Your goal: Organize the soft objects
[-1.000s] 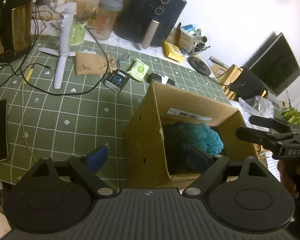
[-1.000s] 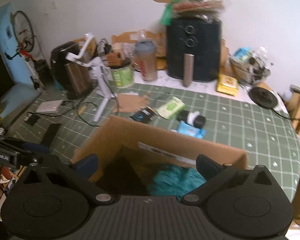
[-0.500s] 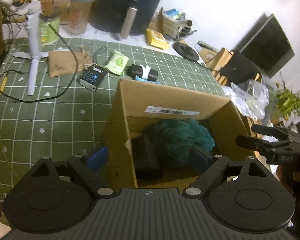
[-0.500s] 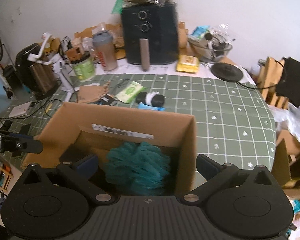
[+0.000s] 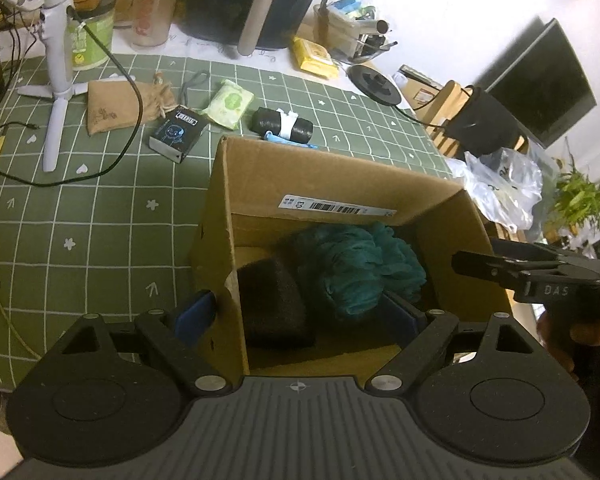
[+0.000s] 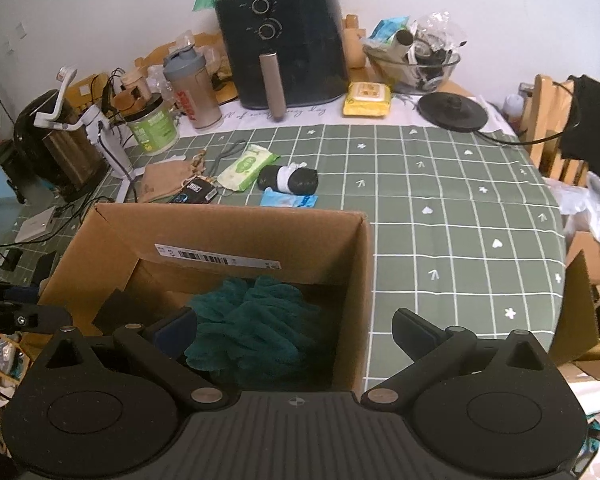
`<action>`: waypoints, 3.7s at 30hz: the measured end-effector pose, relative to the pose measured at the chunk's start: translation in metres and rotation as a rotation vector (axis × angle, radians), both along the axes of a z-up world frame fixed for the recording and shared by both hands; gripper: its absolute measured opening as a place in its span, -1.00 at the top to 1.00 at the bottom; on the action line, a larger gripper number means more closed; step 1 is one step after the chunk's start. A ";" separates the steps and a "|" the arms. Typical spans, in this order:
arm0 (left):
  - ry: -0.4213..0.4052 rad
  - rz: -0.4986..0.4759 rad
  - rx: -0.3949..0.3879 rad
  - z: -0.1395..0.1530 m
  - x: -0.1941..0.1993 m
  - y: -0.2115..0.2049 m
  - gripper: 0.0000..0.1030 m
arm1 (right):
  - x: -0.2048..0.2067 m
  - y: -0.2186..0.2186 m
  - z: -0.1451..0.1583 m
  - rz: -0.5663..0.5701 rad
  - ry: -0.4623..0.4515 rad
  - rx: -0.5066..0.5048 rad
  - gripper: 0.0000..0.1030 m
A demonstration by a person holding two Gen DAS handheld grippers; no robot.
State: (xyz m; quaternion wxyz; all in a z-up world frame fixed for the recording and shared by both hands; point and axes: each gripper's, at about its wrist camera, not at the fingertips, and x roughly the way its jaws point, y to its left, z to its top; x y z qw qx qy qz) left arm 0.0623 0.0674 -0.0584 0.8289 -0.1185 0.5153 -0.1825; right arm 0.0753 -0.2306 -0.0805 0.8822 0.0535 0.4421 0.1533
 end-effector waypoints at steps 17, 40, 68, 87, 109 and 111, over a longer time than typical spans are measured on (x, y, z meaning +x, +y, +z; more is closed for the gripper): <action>0.010 0.083 0.018 0.002 0.008 0.008 -0.73 | 0.021 -0.014 0.009 0.052 -0.003 0.022 -1.00; -0.091 0.120 0.053 0.025 0.053 0.010 -0.73 | 0.163 -0.041 0.013 0.314 -0.083 -0.113 -1.00; -0.004 0.356 0.095 0.018 0.021 0.033 -0.73 | 0.291 0.092 -0.100 0.785 -0.060 -0.304 -0.39; -0.025 0.359 0.081 0.020 0.021 0.044 -0.73 | 0.296 0.108 -0.110 0.802 -0.013 -0.360 0.10; -0.228 0.050 0.221 0.045 0.080 0.029 -0.71 | 0.221 0.014 -0.016 0.429 -0.039 -0.234 0.11; -0.241 0.022 0.229 0.045 0.087 0.027 -0.71 | 0.210 0.006 -0.010 0.393 -0.043 -0.213 0.11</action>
